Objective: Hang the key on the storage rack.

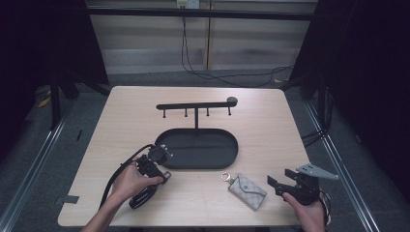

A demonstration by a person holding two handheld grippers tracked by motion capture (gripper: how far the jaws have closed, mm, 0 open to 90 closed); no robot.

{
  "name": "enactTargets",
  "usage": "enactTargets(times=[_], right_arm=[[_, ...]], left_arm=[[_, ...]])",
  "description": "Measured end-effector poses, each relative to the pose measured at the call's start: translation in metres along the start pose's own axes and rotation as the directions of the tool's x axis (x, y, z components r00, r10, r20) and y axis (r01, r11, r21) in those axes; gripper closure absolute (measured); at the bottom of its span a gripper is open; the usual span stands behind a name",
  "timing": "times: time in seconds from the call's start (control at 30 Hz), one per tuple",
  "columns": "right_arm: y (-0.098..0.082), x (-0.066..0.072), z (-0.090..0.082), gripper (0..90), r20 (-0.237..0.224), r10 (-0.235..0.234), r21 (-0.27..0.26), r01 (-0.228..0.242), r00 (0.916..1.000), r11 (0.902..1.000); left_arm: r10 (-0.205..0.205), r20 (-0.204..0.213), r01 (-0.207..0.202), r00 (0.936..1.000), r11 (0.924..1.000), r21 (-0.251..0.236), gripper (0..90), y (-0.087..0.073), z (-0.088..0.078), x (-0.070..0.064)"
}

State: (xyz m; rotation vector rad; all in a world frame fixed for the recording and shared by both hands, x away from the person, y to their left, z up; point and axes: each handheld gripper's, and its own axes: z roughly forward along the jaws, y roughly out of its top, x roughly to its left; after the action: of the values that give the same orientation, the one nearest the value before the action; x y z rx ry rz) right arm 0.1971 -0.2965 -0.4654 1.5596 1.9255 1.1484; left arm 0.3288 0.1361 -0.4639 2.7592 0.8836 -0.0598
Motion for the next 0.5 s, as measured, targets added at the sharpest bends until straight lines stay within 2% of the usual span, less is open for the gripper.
enactTargets(times=[0.1, 0.17, 0.3, 0.37, 0.5], right_arm=[[0.000, 0.000, 0.000, 22.0, -0.002, 0.000, 0.001, 0.000, 1.0000, 1.0000], [0.000, 0.000, 0.000, 22.0, -0.001, -0.004, -0.004, 0.004, 1.0000, 1.0000], [0.000, 0.000, 0.000, 22.0, 0.000, -0.004, -0.004, 0.004, 1.0000, 1.0000], [0.000, 0.001, 0.000, 22.0, -0.003, -0.006, -0.002, 0.006, 1.0000, 1.0000], [0.000, 0.001, 0.000, 22.0, -0.003, -0.008, -0.001, 0.008, 1.0000, 1.0000]], left_arm=[[-0.010, 0.003, 0.010, 0.9999, 0.9999, 0.003, 68.6, 0.001, 0.001, 0.000], [0.012, -0.009, -0.012, 0.9999, 0.9996, 0.026, 68.1, 0.004, 0.002, -0.001], [0.017, -0.027, -0.016, 0.9995, 0.9993, 0.034, 67.8, 0.006, 0.003, -0.005], [0.040, -0.056, -0.037, 0.9976, 0.9979, 0.053, 67.8, 0.009, 0.004, -0.009], [0.057, -0.070, -0.050, 0.9959, 0.9948, 0.088, 66.9, 0.013, 0.005, -0.012]])
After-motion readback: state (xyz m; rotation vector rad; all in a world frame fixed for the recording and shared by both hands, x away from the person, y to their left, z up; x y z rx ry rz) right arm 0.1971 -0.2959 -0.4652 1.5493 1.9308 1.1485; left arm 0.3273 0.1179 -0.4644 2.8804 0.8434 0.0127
